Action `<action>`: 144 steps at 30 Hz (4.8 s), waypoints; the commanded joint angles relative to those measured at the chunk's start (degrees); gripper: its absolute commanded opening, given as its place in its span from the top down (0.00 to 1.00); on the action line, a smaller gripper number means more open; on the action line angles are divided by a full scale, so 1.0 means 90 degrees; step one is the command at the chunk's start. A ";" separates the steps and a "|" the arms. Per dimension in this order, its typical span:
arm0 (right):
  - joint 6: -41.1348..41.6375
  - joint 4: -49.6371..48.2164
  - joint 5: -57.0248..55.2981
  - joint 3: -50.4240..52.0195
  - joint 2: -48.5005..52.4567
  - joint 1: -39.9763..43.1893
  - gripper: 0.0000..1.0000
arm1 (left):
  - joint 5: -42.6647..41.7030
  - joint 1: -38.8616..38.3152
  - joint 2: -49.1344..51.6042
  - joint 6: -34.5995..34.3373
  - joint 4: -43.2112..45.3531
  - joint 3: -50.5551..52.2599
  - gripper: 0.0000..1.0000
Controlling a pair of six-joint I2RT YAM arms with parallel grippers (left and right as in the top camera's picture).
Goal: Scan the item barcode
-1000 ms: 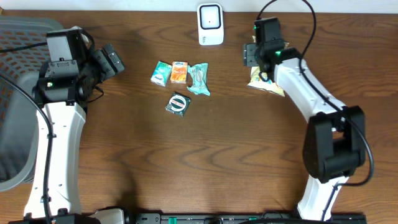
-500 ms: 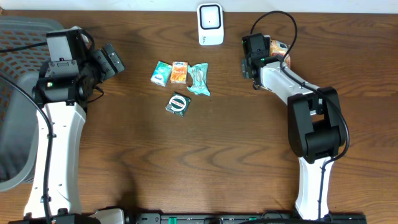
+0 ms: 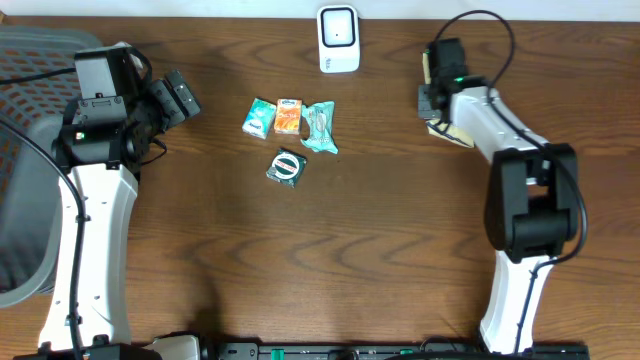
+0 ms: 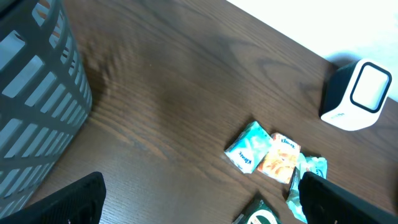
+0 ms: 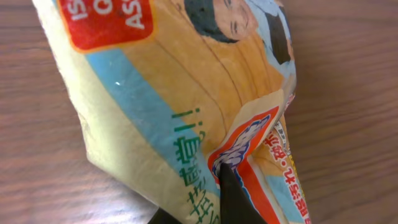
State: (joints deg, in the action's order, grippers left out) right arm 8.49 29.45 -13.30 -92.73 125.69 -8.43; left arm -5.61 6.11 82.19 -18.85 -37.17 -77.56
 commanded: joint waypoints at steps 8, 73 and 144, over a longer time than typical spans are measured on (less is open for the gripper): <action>0.0386 0.0491 0.7485 0.0044 -0.0712 0.0746 0.99 | 0.0085 0.0010 0.0017 -0.0005 -0.0015 -0.0022 0.02; 0.0461 0.2443 0.0658 -0.0721 -0.0561 0.0308 0.99 | 0.0085 0.0010 0.0017 -0.0005 -0.0012 -0.0022 0.02; 0.0559 0.2625 0.1302 -0.0998 -0.0607 0.0066 0.43 | 0.0085 0.0010 0.0017 -0.0005 -0.0015 -0.0022 0.02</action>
State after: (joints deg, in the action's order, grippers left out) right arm 14.55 54.02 -0.38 -97.58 119.68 -8.82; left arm -5.61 6.11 82.19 -18.87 -37.12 -77.56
